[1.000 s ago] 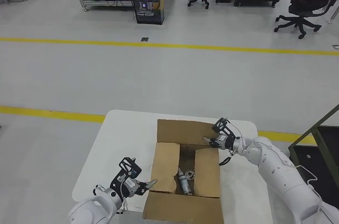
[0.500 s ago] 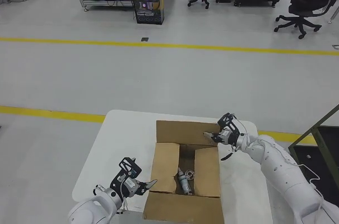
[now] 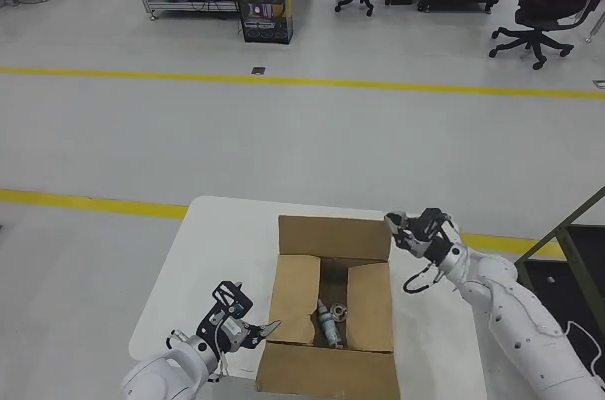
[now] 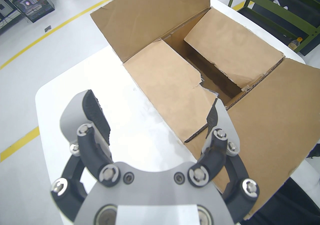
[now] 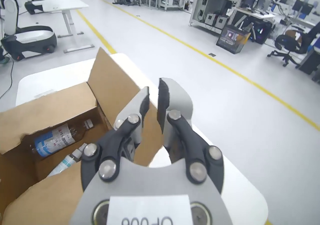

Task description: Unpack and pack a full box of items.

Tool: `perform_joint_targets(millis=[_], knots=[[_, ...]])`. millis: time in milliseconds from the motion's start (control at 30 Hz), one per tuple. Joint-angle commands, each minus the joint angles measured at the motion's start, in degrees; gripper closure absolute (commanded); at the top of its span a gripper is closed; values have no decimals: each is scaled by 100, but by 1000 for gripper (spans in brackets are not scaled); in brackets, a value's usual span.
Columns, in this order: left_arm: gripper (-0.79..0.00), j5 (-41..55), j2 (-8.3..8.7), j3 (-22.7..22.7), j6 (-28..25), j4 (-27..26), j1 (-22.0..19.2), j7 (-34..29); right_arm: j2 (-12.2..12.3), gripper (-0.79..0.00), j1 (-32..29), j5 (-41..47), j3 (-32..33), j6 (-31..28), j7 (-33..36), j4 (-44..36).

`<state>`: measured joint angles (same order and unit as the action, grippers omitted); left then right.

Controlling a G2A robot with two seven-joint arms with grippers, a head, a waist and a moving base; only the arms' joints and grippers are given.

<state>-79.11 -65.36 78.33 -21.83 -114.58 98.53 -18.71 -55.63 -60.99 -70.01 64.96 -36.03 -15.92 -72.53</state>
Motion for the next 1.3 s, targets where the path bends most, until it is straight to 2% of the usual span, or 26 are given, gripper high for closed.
perform_joint_targets(millis=[0,100,267,500,967,1133,1267], knots=[[-785,0,0,0,0,0,0,0,41,0,-197,-222,51,-89,159,-271],[-785,0,0,0,0,0,0,0,28,0,-269,-261,-16,-27,628,-306],[-785,0,0,0,0,0,0,0,-150,0,34,280,-334,413,1310,163],[-785,0,0,0,0,0,0,0,-400,0,528,607,-830,536,1797,837],[-785,0,0,0,0,0,0,0,-641,0,954,916,-1111,260,1965,1631],[-785,0,0,0,0,0,0,0,-716,0,1050,989,-1171,248,1893,1830],[-785,0,0,0,0,0,0,0,-729,0,1033,1031,-1077,312,1548,1841]])
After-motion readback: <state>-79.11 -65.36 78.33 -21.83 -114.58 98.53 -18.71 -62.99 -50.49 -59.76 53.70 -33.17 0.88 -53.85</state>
